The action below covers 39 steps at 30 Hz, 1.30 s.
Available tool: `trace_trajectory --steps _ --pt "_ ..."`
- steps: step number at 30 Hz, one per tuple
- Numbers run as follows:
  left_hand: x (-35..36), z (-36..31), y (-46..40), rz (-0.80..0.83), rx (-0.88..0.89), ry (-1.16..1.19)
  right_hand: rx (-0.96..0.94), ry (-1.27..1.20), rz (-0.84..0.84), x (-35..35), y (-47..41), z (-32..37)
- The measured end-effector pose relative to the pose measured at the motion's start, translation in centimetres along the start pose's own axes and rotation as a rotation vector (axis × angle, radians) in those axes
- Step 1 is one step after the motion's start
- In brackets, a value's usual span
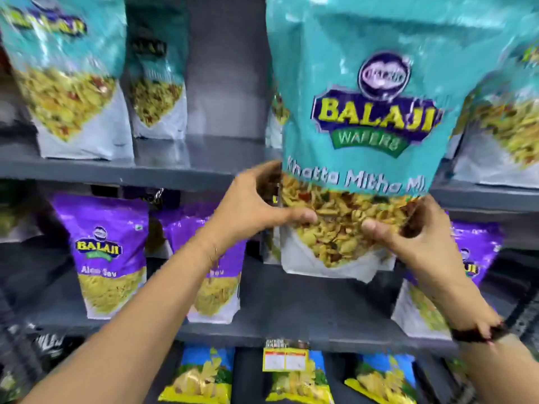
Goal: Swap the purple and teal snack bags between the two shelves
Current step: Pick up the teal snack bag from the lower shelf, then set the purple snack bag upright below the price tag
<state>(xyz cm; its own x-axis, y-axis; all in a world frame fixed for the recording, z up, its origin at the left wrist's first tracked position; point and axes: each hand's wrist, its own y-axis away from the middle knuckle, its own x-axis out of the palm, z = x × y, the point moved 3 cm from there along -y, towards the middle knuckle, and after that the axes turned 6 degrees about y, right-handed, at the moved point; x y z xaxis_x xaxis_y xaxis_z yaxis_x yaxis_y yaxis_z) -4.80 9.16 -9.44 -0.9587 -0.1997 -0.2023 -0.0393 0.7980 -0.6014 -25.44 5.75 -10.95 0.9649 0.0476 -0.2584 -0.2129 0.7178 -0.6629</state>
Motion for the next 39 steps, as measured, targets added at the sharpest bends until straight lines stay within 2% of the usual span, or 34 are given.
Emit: trace_trajectory --steps 4,8,18,21,26,27,29,31,33,35,36,39 --pt "-1.1 -4.6 -4.2 -0.060 0.109 0.059 -0.123 -0.031 -0.059 -1.5 -4.8 4.0" --pt "-2.0 -6.0 -7.9 -0.143 0.122 0.122 -0.178 -0.060 -0.063 -1.2 -9.3 6.2" --pt "-2.4 -0.1 -12.8 -0.321 -0.051 0.149 -0.066 -0.011 0.116 2.8 -15.7 0.4" --pt "-2.6 2.1 -13.0 -0.306 -0.120 0.154 -0.028 -0.029 0.178 4.1 -16.2 -1.4" --pt "-2.7 2.9 -12.5 -0.269 -0.109 0.148 0.048 -0.030 0.200 4.8 -15.8 -2.2" --pt "-2.8 3.0 -12.3 -0.277 -0.094 0.092 0.048 0.001 0.169 4.8 -15.4 -2.1" --pt "-3.1 2.8 -11.0 -0.355 -0.008 -0.064 -0.006 0.127 -0.001 4.7 -13.6 -1.6" --pt "-3.4 2.3 -7.8 -0.495 0.159 -0.214 -0.191 0.239 -0.205 5.0 -10.0 -0.6" --pt "-3.8 2.6 -3.4 -0.606 0.351 -0.375 -0.435 0.284 -0.280 6.4 -5.5 -0.4" --pt "-4.6 5.4 1.2 -0.660 0.440 -0.503 -0.560 0.330 -0.193 9.1 -1.3 -2.2" --pt "-5.2 7.4 3.3 -0.675 0.417 -0.541 -0.557 0.353 -0.099 10.7 0.4 -3.9" --pt "-7.5 14.3 8.8 -0.665 0.164 -0.572 -0.333 0.432 0.241 15.7 3.8 -10.0"
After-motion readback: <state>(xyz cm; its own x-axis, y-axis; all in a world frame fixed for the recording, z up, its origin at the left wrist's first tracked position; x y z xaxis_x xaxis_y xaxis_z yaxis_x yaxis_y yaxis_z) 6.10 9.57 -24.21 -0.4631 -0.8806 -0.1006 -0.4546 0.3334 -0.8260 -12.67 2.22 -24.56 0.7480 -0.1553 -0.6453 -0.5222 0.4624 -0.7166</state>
